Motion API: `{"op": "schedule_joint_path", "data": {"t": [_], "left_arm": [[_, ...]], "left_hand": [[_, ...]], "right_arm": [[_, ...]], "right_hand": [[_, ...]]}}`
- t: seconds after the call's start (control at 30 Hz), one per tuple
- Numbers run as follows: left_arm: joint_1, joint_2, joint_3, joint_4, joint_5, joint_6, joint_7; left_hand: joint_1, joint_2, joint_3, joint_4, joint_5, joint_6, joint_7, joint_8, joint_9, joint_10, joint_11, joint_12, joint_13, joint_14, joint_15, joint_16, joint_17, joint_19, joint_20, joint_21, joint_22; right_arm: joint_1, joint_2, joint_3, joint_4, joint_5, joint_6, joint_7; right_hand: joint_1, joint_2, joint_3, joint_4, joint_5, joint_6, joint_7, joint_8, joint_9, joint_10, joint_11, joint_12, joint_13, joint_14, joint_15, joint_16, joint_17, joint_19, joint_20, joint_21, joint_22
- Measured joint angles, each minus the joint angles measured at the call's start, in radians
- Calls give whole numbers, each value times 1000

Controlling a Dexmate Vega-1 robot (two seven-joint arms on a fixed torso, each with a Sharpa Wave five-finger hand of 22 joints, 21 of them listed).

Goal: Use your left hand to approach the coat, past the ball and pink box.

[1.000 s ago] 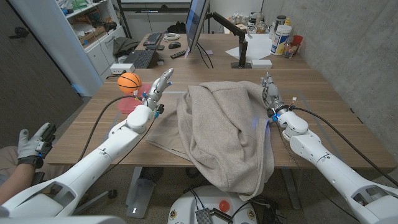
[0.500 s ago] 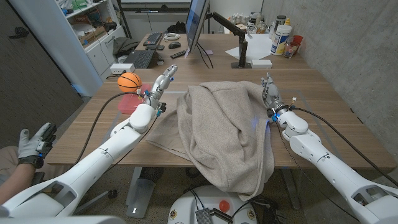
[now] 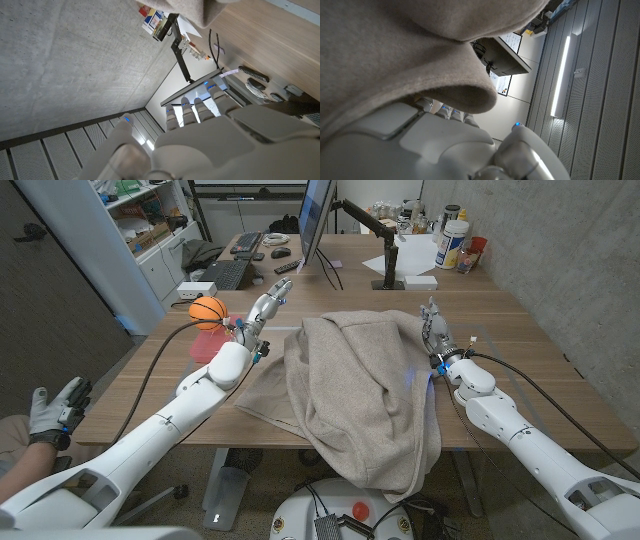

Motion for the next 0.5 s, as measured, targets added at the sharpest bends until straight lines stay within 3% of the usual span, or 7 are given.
{"op": "schedule_joint_path", "data": {"t": [0.17, 0.33, 0.5], "left_arm": [[0, 18, 0, -31, 20, 27, -14], [5, 42, -1, -73, 45, 53, -20], [13, 62, -2, -112, 68, 70, -20]], "left_hand": [[0, 0, -1, -1, 6, 5, -5, 0, 0, 7, 0, 7, 0, 11, 1, 0, 0, 0, 0, -4, 0], [-4, -4, -1, -1, 7, 5, -5, 0, 0, 23, -6, 7, 0, 27, -1, 0, 0, 11, 33, -4, 0], [-4, -4, -5, -5, 8, 5, -5, 0, 0, 34, -6, 15, 0, 28, -3, 0, 0, 11, 36, -7, 0]], "right_arm": [[0, 0, 0, 1, -2, 0, -3], [2, 1, -1, 2, -5, 0, -5], [3, 1, -2, 4, -7, 0, -4]], "right_hand": [[5, 5, 0, 0, 0, 0, 0, 0, 0, 0, 0, 0, -4, 0, 0, 0, 0, 0, 0, 0, 0], [5, 5, 0, 0, 0, 0, 0, 0, 0, 0, 0, 0, -4, 0, 0, 0, -4, -7, 7, 0, 0], [5, 5, 0, 0, 0, 0, 0, 0, 0, 4, -4, 0, -4, 0, 0, 0, -5, -14, 14, 0, 0]]}}
